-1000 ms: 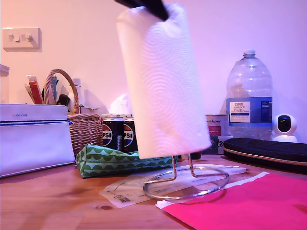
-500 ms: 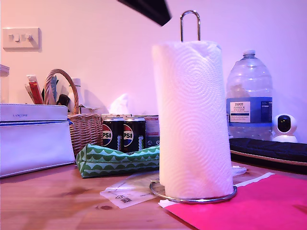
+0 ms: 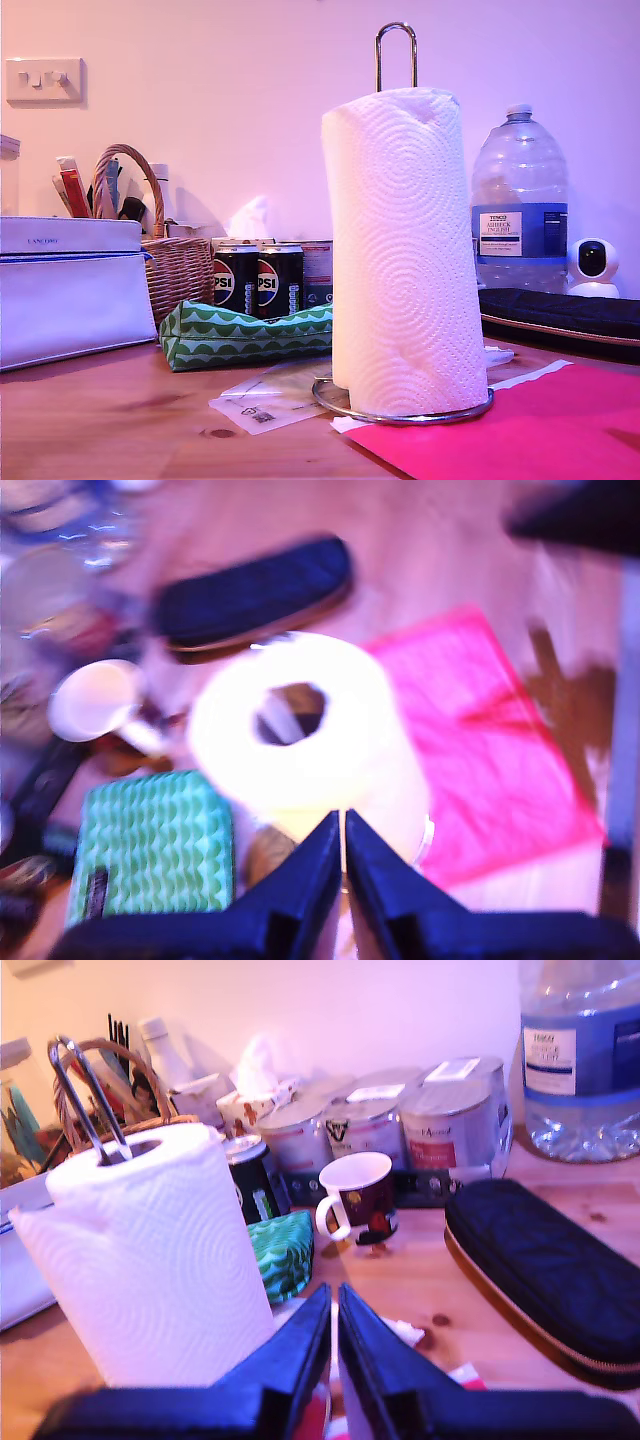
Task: Insert the paper towel roll into the metallic stand.
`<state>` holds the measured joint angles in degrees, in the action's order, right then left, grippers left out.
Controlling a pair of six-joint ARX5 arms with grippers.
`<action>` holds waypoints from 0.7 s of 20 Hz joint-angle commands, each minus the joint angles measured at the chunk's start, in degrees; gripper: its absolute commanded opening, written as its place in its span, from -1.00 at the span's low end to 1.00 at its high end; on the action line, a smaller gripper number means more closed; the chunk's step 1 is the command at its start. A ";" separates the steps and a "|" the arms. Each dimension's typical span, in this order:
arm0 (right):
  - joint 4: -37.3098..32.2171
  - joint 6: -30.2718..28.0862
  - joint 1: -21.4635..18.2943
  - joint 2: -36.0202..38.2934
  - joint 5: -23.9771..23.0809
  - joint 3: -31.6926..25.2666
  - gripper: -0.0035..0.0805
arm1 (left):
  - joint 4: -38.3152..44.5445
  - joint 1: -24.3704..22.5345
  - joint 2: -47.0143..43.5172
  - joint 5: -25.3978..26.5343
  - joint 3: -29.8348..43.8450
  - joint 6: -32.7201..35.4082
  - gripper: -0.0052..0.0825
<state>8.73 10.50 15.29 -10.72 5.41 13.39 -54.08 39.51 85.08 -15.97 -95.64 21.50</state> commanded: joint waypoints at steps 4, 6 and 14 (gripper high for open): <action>-2.12 -1.16 -0.33 -0.28 -5.53 -0.42 -0.95 | 10.01 -1.97 -1.25 5.79 7.52 -8.48 -0.94; -2.01 -3.26 -0.37 -0.26 -6.27 -0.42 -0.95 | 15.67 -2.34 -3.61 9.90 13.29 -10.36 -0.94; -1.51 -5.05 -0.37 -0.26 -7.50 -0.42 -0.95 | 36.04 -9.25 -17.99 12.35 39.78 -17.66 -0.94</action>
<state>7.49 5.87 15.05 -10.72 -1.96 13.39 -19.35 31.27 67.51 -3.73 -58.78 4.43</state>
